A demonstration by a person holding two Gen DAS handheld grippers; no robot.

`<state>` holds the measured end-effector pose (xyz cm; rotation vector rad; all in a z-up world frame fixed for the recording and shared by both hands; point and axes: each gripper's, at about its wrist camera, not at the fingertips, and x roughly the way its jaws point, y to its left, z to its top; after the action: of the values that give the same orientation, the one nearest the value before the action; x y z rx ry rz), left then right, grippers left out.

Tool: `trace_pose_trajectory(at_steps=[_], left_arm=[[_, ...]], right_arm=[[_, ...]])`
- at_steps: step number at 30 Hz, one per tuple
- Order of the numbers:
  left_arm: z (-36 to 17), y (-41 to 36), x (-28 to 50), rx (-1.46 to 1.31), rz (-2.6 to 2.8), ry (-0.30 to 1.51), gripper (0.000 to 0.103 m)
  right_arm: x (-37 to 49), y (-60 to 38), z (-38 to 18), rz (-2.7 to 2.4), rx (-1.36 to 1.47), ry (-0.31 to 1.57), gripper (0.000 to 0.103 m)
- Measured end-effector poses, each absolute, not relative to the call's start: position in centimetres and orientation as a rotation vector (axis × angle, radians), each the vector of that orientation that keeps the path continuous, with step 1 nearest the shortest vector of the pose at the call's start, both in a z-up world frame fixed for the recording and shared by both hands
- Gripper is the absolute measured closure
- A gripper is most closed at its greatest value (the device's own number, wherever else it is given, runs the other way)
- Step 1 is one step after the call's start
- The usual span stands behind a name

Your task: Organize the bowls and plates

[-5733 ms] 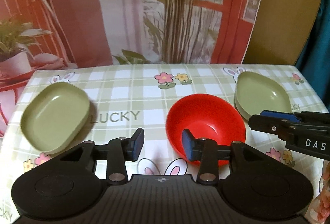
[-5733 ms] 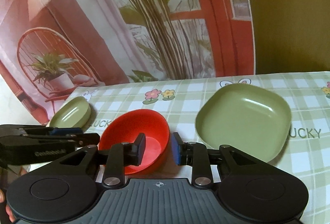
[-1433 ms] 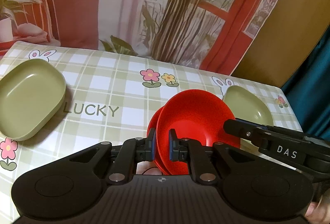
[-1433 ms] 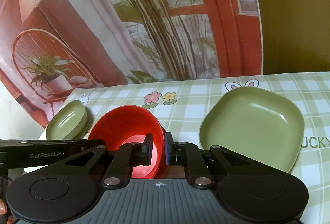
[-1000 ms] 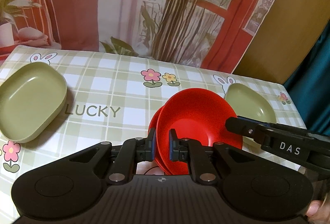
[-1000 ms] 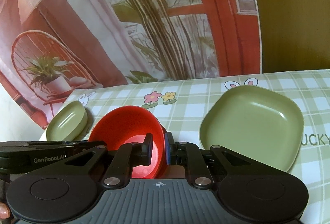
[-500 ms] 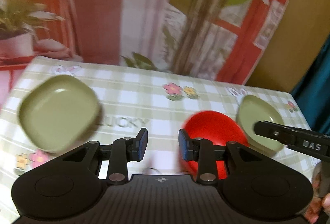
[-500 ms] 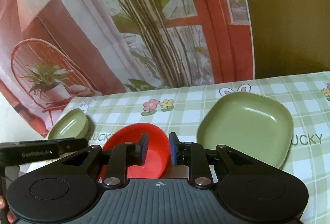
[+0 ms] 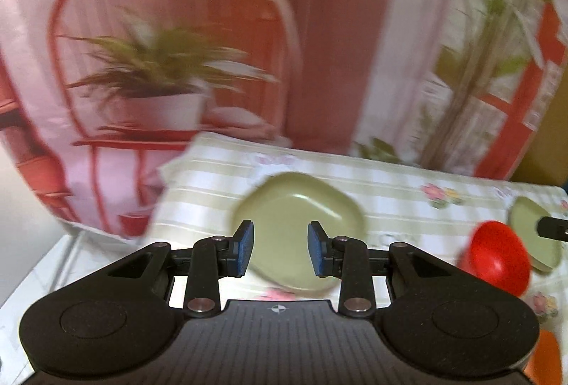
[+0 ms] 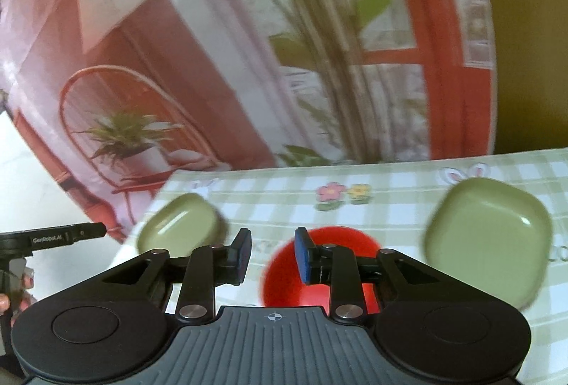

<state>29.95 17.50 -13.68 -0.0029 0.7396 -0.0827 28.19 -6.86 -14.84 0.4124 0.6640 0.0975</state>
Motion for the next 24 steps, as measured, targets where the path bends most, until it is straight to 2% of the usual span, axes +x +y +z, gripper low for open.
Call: trace_pose_trajectory(at_steps=[4, 9, 19, 24], left_arm=[[-12.8, 20.7, 31.1, 0.021, -0.034, 0.727, 0.066], [-13.4, 22.9, 32.4, 0.004, -0.031, 0.718, 0.062], [-19.8, 22.8, 35.7, -0.11, -0.065, 0.753, 0.06], [-21.6, 22.8, 36.8, -0.145, -0.086, 0.761, 0.055]], right_arm=[[30.6, -4.0, -14.3, 0.156, 0.364, 0.677, 0.073], [34.6, -0.9, -15.1, 0.195, 0.328, 0.722, 0.073], [42.2, 2.2, -19.1, 0.186, 0.361, 0.837, 0.073], [44.8, 2.9, -21.7, 0.163, 0.365, 0.887, 0.073]])
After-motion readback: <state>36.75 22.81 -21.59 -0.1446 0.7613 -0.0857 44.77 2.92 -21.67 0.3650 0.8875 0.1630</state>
